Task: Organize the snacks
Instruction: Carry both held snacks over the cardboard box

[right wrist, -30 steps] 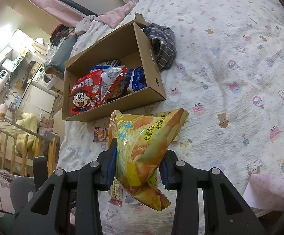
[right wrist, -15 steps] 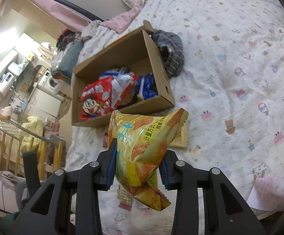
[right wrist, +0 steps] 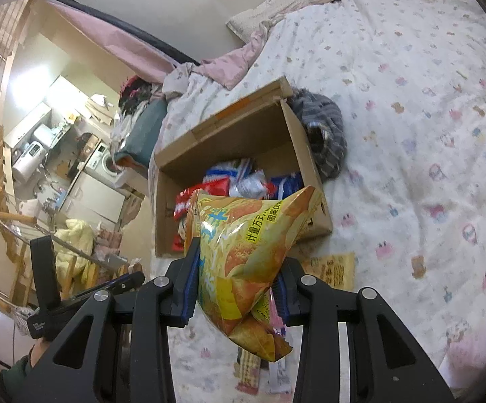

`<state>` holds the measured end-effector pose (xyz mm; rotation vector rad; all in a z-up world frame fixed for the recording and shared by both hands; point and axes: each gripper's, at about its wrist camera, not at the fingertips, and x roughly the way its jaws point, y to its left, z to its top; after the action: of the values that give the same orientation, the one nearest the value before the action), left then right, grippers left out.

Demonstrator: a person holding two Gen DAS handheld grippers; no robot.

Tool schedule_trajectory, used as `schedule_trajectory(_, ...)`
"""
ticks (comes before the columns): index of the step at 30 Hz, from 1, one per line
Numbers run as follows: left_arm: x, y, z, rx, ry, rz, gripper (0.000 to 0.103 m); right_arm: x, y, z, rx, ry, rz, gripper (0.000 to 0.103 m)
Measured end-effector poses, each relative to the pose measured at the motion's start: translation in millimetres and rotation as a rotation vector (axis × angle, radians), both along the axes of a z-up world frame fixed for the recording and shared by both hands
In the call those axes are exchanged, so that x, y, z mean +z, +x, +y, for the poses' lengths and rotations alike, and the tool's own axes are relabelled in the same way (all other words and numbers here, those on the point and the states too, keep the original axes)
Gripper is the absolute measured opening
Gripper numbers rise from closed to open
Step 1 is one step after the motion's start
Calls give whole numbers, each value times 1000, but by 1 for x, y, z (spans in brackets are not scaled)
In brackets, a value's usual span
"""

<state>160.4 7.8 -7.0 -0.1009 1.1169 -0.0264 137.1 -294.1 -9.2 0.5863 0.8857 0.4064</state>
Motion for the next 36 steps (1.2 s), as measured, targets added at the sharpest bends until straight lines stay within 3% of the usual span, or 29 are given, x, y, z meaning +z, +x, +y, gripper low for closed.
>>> schedule_trajectory(10, 13, 40, 17, 22, -26, -47, 14, 17, 44, 1, -31, -33, -28, 39)
schedule_trajectory(17, 13, 68, 17, 19, -27, -62, 14, 11, 85, 18, 0, -71, -5, 39)
schedule_trajectory(26, -18, 112, -10, -42, 8, -23, 14, -22, 137, 53, 54, -154, 45, 39)
schedule_trajectory(28, -31, 119, -11, -37, 56, -8, 14, -33, 146, 58, 65, -161, 68, 39)
schedule_trajectory(36, -55, 122, -9, -18, 98, 40, 16, -50, 155, 64, 82, -173, 78, 39)
